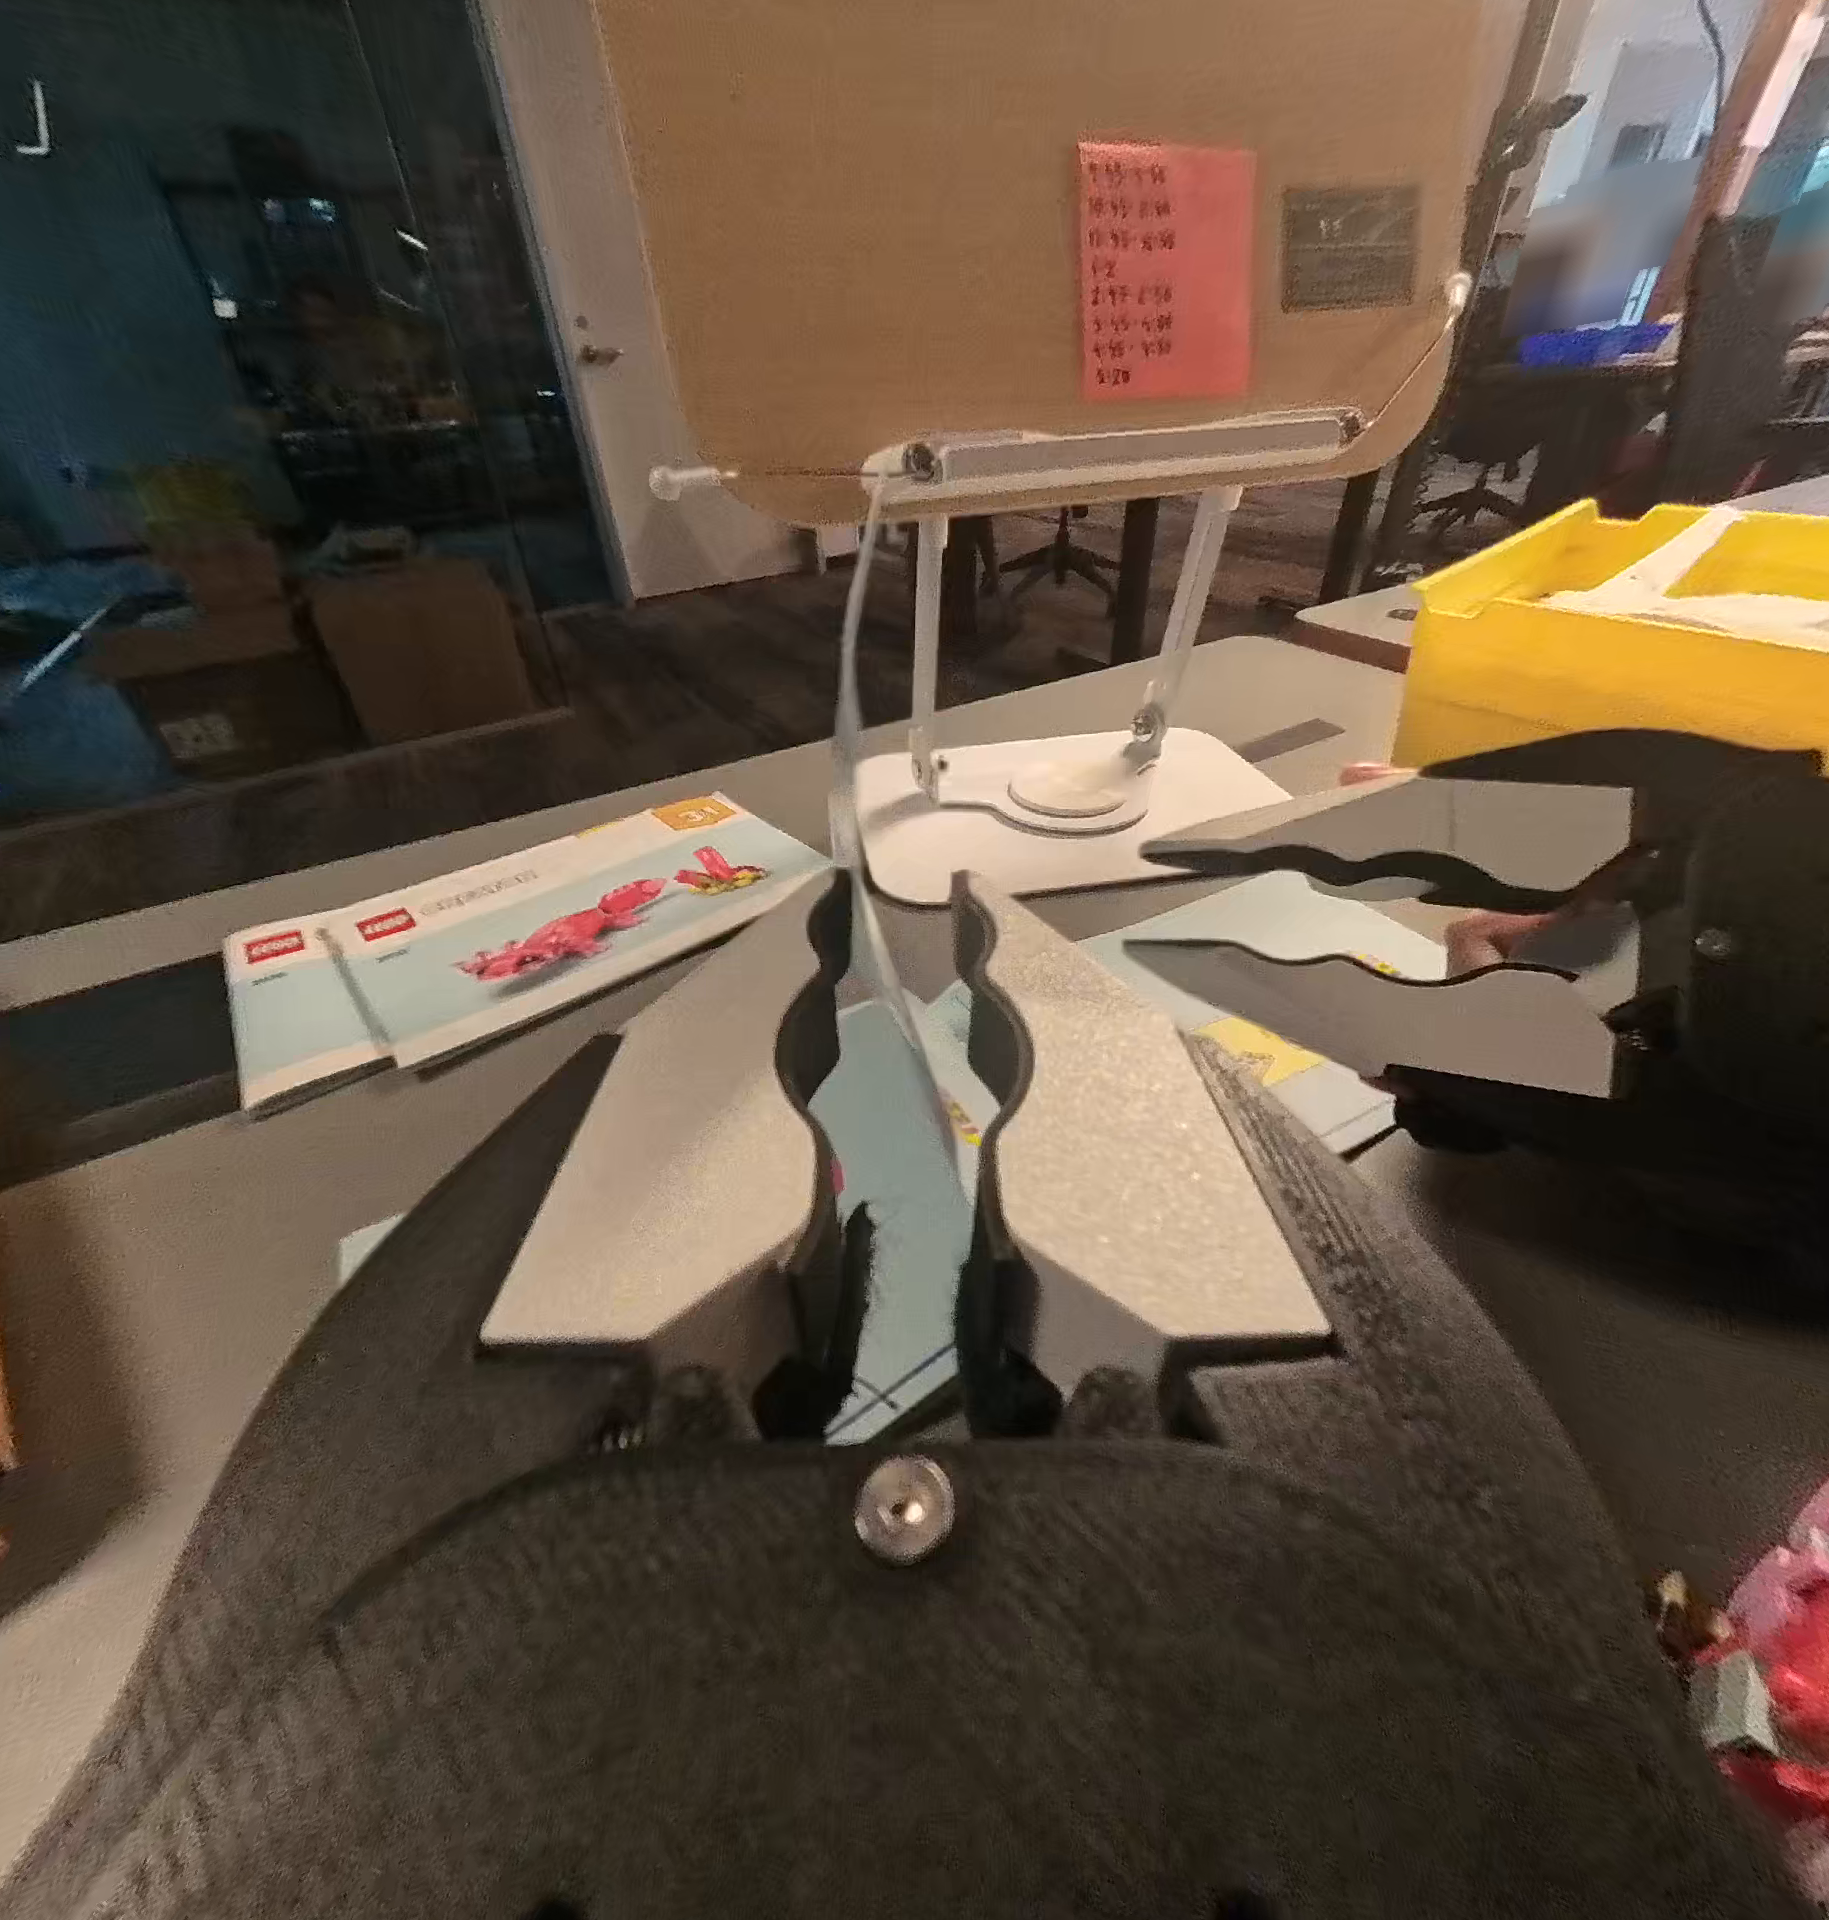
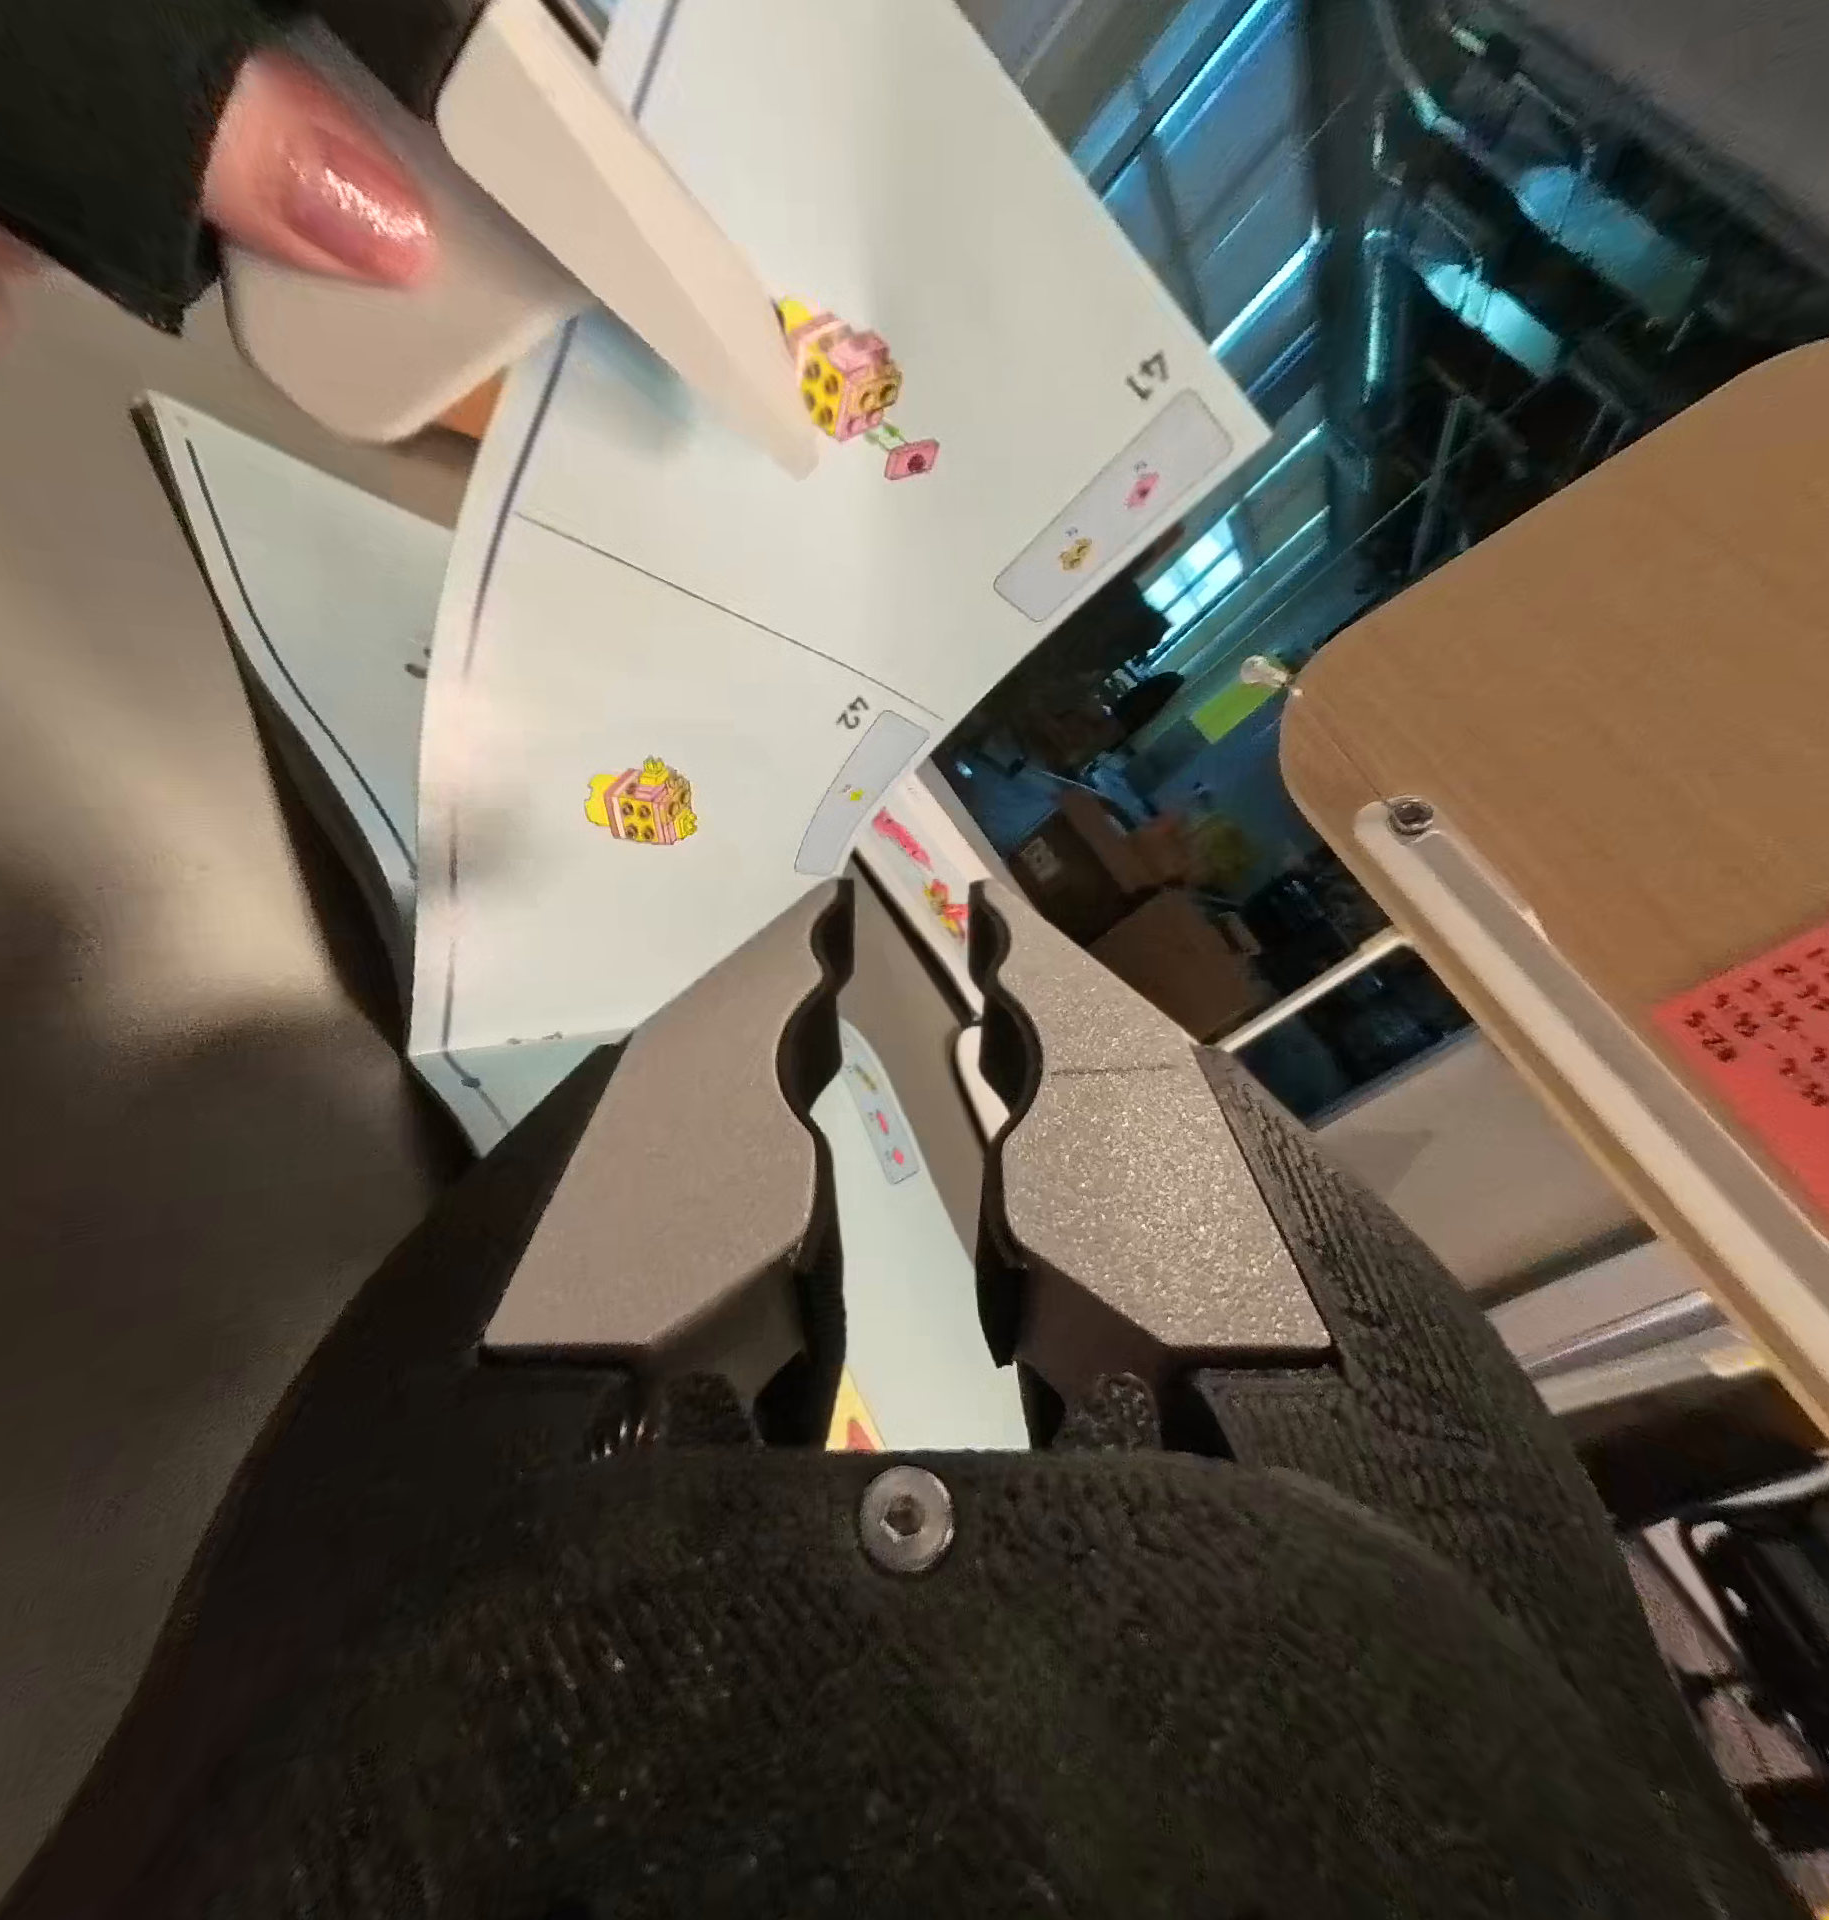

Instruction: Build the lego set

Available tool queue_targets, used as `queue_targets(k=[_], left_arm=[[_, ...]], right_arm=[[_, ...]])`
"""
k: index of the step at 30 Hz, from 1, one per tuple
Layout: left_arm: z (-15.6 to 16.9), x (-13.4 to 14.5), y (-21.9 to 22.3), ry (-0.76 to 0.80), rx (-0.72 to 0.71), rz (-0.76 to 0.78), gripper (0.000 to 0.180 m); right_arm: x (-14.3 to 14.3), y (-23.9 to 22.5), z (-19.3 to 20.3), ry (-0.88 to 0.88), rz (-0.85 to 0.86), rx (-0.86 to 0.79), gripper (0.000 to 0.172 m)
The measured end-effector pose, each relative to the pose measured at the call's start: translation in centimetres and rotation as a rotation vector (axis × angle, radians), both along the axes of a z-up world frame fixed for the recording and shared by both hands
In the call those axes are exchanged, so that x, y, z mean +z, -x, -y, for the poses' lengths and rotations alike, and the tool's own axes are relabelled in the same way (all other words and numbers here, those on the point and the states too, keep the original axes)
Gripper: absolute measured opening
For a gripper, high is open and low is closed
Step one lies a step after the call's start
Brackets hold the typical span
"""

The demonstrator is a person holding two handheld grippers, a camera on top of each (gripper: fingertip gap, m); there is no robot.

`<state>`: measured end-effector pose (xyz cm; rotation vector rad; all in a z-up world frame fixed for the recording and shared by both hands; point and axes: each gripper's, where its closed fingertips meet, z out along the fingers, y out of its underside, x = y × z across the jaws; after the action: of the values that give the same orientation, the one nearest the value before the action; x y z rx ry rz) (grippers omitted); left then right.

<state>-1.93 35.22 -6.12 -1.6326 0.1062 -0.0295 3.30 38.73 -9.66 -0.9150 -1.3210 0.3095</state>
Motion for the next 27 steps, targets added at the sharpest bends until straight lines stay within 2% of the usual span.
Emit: queue_targets(k=[3,5,7,10,13,15,17,20,24,27], left_arm=[[0.5,0.9,0.7,-0.011,0.067,-0.093,0.015],[0.9,1.1,1.3,0.006,0.133,-0.238,0.002],[1.1,1.1,1.4,0.015,0.188,-0.439,0.000],[0.9,1.0,0.1,-0.003,0.239,-0.752,0.000],[0.6,0.5,-1.4,-0.039,0.272,-0.995,0.000],[0.5,0.0,-2.1,-0.053,0.261,-1.021,0.000],[0.4,-0.3,-2.4,-0.056,0.247,-0.982,0.000],[0.4,-0.3,-2.9,-0.075,0.224,-0.943,0.000],[0.3,-0.7,-3.7,-0.084,0.190,-0.932,0.000],[0.2,-0.6,-4.0,-0.098,0.178,-0.897,0.000]], right_arm=[[0.9,-0.5,0.4,-0.005,-0.053,0.013,0.014],[1.4,-0.7,0.6,0.027,-0.089,0.033,0.013],[2.1,-0.7,1.5,0.136,-0.147,0.118,0.012],[4.0,-0.7,4.0,0.579,-0.290,0.434,0.012],[5.2,-1.2,4.4,1.105,-0.406,0.691,0.027],[5.1,-1.3,4.1,1.355,-0.451,0.788,0.032],[5.5,-1.5,3.8,1.494,-0.504,0.852,0.032],[4.8,-0.8,4.1,1.533,-0.466,0.837,0.032],[5.1,-0.9,4.1,1.605,-0.501,0.884,0.031],[4.7,-0.6,4.4,1.580,-0.457,0.866,0.029]])
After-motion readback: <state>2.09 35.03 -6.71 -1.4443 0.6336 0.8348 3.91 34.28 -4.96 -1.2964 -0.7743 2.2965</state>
